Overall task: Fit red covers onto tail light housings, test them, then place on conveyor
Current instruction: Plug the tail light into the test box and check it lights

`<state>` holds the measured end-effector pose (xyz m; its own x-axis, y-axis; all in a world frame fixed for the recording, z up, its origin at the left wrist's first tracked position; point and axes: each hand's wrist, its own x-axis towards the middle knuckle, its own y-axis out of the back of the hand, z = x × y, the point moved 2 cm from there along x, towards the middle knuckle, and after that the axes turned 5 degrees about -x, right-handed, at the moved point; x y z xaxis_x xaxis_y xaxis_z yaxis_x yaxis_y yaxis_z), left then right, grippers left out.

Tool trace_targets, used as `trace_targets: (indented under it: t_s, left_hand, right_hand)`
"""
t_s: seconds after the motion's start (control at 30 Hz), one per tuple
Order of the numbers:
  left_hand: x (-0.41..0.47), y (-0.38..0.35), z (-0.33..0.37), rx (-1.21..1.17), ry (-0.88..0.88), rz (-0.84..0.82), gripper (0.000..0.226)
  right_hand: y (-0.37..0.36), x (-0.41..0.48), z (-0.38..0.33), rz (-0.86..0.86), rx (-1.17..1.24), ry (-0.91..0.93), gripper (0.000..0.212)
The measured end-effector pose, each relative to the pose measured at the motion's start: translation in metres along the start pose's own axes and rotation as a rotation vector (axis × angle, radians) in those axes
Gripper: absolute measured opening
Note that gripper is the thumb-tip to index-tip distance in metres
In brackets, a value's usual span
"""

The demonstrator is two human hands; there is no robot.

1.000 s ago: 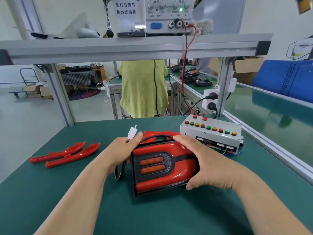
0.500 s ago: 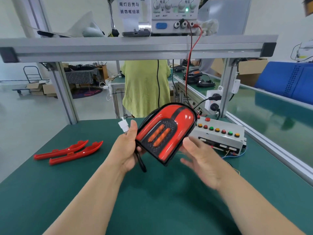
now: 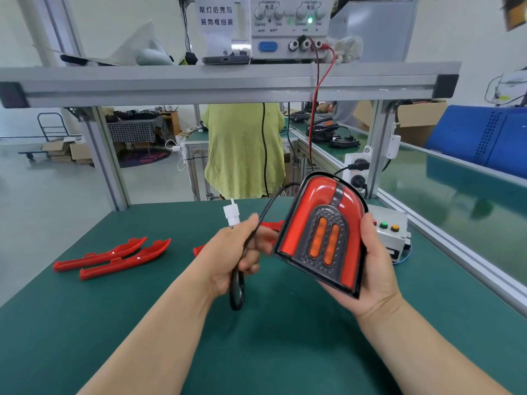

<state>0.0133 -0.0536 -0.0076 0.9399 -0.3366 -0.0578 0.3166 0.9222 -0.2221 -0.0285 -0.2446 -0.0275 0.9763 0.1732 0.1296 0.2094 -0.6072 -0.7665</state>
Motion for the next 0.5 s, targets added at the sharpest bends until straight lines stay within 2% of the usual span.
trace_targets:
  t_s: [0.2, 0.3, 0.4, 0.5]
  left_hand:
    - [-0.011, 0.004, -0.001, 0.360, 0.131, -0.362, 0.052]
    - [-0.017, -0.005, -0.005, 0.499, 0.189, -0.472, 0.047]
    - [-0.019, -0.013, -0.007, 0.578, 0.208, -0.564, 0.048]
    - [-0.018, -0.013, -0.008, 0.540, 0.171, -0.633, 0.046]
  right_hand:
    - [0.002, -0.002, -0.005, -0.063, 0.007, 0.000, 0.062]
    - [0.000, -0.003, -0.003, -0.069, -0.025, -0.020, 0.062]
    - [0.000, -0.003, -0.001, -0.043, -0.036, -0.037, 0.060]
    - [0.003, -0.002, -0.002, -0.003, -0.045, -0.009, 0.052]
